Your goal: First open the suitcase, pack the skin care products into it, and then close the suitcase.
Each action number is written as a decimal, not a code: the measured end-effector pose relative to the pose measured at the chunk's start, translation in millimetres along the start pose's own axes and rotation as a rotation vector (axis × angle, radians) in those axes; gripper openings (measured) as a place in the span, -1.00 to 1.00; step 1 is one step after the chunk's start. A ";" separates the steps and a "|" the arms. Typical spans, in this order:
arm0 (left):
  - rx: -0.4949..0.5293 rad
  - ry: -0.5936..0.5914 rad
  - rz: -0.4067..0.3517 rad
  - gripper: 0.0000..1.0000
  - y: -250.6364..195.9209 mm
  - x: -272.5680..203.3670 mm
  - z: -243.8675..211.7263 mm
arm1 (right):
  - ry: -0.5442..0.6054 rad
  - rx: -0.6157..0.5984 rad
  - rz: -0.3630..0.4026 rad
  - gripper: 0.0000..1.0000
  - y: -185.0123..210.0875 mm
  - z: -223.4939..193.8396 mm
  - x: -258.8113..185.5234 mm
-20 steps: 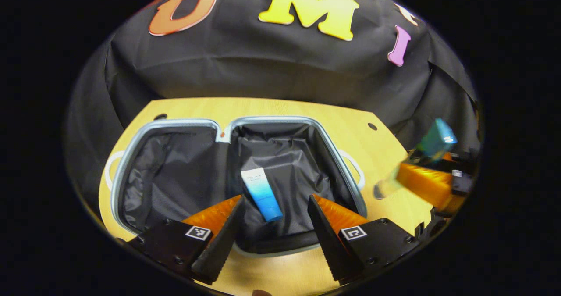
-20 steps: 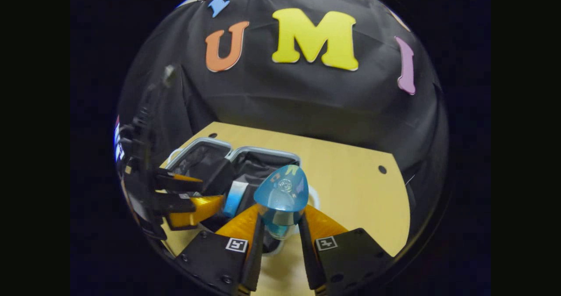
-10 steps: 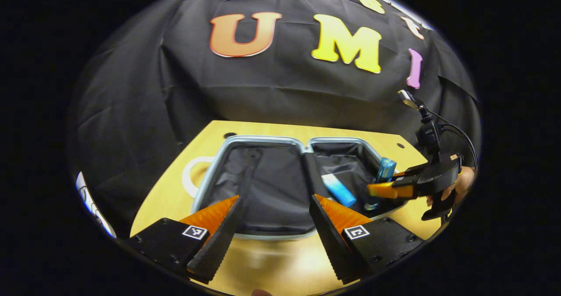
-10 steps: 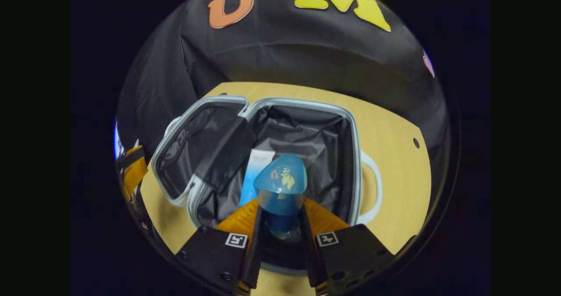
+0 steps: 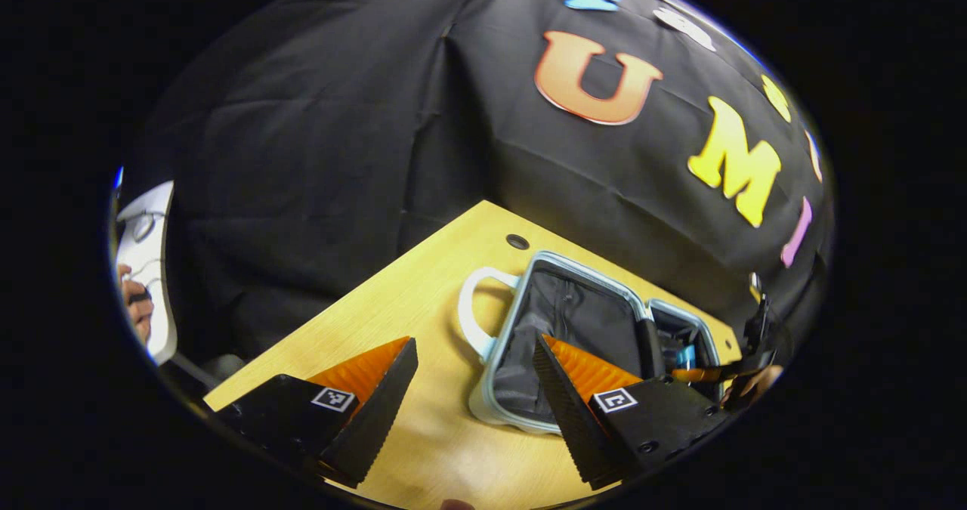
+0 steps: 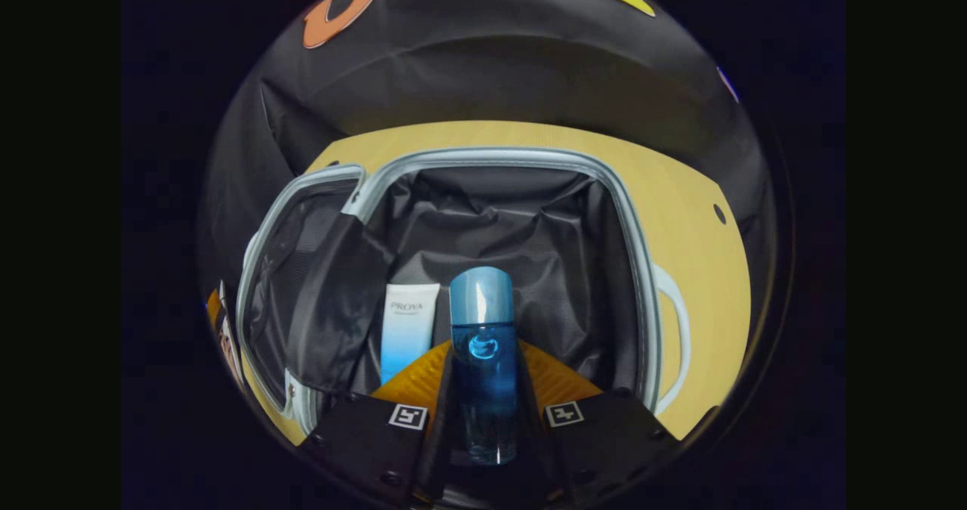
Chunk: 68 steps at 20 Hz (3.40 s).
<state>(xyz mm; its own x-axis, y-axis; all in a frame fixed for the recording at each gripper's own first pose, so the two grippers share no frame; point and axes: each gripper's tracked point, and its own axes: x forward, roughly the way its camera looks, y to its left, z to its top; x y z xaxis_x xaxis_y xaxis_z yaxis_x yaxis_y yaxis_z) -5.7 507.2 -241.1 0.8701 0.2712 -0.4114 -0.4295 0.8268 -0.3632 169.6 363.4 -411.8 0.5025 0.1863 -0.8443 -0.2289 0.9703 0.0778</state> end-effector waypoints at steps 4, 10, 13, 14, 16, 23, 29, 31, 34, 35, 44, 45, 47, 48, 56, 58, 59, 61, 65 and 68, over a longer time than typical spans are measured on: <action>-0.063 0.007 -0.005 0.96 15.0 21.5 -4.7 | -0.018 -0.019 0.022 -0.06 7.6 4.4 -6.4; -0.220 0.052 -0.112 0.97 0.7 58.5 -2.9 | -0.171 -0.054 0.109 0.60 17.4 35.8 -82.9; -0.368 0.095 -0.142 0.96 2.6 77.9 -9.3 | -0.266 -0.114 0.147 0.63 18.7 49.7 -142.1; -0.416 0.115 -0.157 0.95 -1.6 86.3 -13.6 | -0.290 -0.120 0.159 0.63 18.1 52.6 -162.1; -0.494 0.128 -0.195 0.92 1.3 90.8 -18.5 | -0.336 -0.121 0.158 0.63 10.8 55.6 -199.7; -0.695 0.107 -0.298 -0.41 -12.5 114.3 -12.1 | -0.401 -0.015 0.099 0.58 -43.2 51.6 -274.8; -0.536 0.084 -0.308 -0.94 -29.1 91.9 14.7 | -0.494 0.092 0.043 0.63 -94.7 60.4 -321.4; -0.436 0.042 -0.303 -0.94 -46.9 74.8 37.9 | -0.514 0.111 0.044 0.63 -111.3 61.0 -333.4; -0.234 -0.006 -0.248 -0.94 -84.3 49.5 65.4 | -0.543 0.123 0.029 0.63 -138.5 61.1 -348.7; -0.166 -0.031 -0.231 -0.94 -98.2 37.3 79.7 | -0.553 0.106 0.027 0.63 -146.9 59.1 -351.4; 0.322 -0.157 -0.168 -0.95 -239.1 -26.1 105.0 | -0.593 0.018 0.082 0.63 -192.6 39.9 -384.2; 0.348 -0.171 -0.165 -0.94 -254.1 -33.3 103.1 | -0.596 0.012 0.089 0.63 -196.5 37.7 -385.5; 0.408 -0.204 -0.145 -0.95 -281.3 -47.1 94.6 | -0.604 -0.014 0.093 0.63 -206.7 35.4 -386.5; 0.448 -0.215 -0.142 -0.94 -296.8 -52.3 87.0 | -0.606 -0.028 0.095 0.63 -210.8 34.1 -387.4; 0.696 -0.238 -0.172 -0.94 -414.3 -49.5 -1.2 | -0.596 -0.028 0.130 0.63 -239.3 34.6 -381.8; 0.720 -0.203 -0.205 -0.94 -439.7 -40.0 -33.4 | -0.602 -0.018 0.115 0.63 -248.8 37.4 -379.5; 0.724 -0.177 -0.219 -0.94 -449.5 -36.6 -52.0 | -0.612 -0.009 0.112 0.63 -252.0 37.5 -382.0; 0.757 -0.137 -0.230 -0.94 -464.2 -28.4 -88.2 | -0.632 0.000 0.100 0.63 -260.3 38.6 -387.1; 0.886 -0.064 -0.224 -0.94 -481.7 -1.6 -157.2 | -0.644 -0.007 0.054 0.63 -286.8 30.1 -387.6; 0.921 0.009 -0.209 -0.94 -475.4 25.4 -190.4 | -0.623 0.010 0.033 0.63 -303.0 20.4 -383.6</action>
<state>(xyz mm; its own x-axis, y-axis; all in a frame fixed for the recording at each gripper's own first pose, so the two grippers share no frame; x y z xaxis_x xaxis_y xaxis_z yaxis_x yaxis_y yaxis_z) 174.5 27.2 -238.0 0.9044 0.0733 -0.4203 0.0980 0.9231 0.3718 63.2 1.0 -100.7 0.8879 0.2677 -0.3741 -0.2457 0.9635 0.1062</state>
